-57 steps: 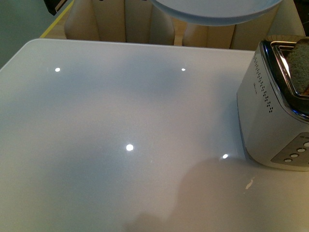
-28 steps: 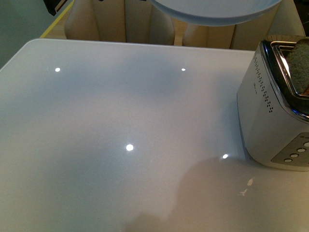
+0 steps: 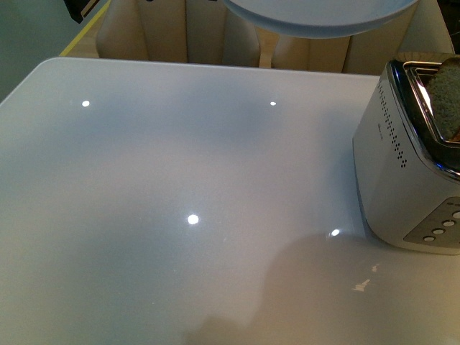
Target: Left arm holds plate, right arm toasts bread
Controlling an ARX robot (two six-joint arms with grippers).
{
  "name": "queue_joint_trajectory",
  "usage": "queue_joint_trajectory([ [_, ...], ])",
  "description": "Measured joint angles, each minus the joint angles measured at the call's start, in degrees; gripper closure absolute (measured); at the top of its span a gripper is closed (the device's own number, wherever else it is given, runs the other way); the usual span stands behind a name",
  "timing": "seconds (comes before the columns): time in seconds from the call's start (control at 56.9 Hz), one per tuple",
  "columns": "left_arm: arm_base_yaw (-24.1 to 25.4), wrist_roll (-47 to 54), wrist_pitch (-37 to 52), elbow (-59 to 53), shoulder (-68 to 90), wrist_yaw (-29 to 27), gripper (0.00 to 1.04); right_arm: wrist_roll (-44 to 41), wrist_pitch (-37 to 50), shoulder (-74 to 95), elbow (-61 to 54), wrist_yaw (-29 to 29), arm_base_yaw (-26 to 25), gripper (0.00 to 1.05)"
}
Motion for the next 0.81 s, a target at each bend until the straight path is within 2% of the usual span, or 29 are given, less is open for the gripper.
queue_joint_trajectory([
  [0.545,0.00,0.00,0.00,0.00,0.00,0.00,1.02,0.00,-9.66,-9.60,0.00,0.00,0.00,1.03],
  [0.65,0.00,-0.02,0.00,0.00,-0.02,0.00,1.02,0.00,-19.39,-18.34,0.00,-0.13,0.00,1.03],
  [0.808,-0.02,0.00,0.00,0.00,-0.02,0.02,1.02,0.00,-19.85,-19.43,0.00,-0.09,0.00,1.03],
])
